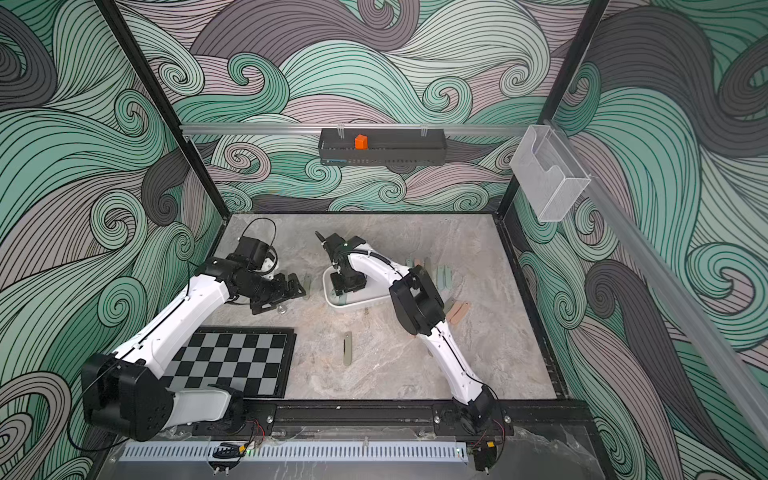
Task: Take the fruit knife out of the storage box
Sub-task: Pick up the fruit knife from the storage box.
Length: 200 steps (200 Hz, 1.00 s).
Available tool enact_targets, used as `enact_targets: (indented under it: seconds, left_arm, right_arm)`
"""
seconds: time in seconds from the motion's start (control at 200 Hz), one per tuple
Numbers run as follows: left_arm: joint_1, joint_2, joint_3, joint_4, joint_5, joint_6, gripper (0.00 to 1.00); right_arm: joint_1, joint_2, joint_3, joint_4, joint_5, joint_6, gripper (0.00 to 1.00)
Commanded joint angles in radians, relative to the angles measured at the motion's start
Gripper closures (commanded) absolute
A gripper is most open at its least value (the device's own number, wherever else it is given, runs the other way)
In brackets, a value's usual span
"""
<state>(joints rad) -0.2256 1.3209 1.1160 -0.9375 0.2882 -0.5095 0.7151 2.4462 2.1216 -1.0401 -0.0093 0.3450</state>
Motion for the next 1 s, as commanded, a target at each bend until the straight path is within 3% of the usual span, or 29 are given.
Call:
enact_targets:
  seconds: [0.0,0.135,0.52,0.775,0.996]
  left_arm:
    - [0.011,0.002,0.005,0.002,0.012,0.004,0.01]
    - [0.016,0.000,0.006,-0.008,0.009,0.012,0.01]
    - [0.025,0.001,0.008,-0.013,0.014,0.015,0.01]
    - [0.026,0.003,0.002,-0.003,0.017,0.012,0.01]
    - [0.025,0.017,0.004,0.024,0.046,0.007,0.01]
  right_arm:
    - [0.003,0.047,0.014,-0.015,-0.026,0.014,0.45]
    - [0.004,0.067,0.019,-0.021,-0.019,0.016,0.46]
    - [-0.003,0.105,0.059,-0.088,0.087,-0.016,0.70]
    - [-0.065,0.078,0.014,-0.100,0.124,-0.026,0.87]
    - [-0.096,0.052,0.034,-0.100,0.135,-0.049,0.88]
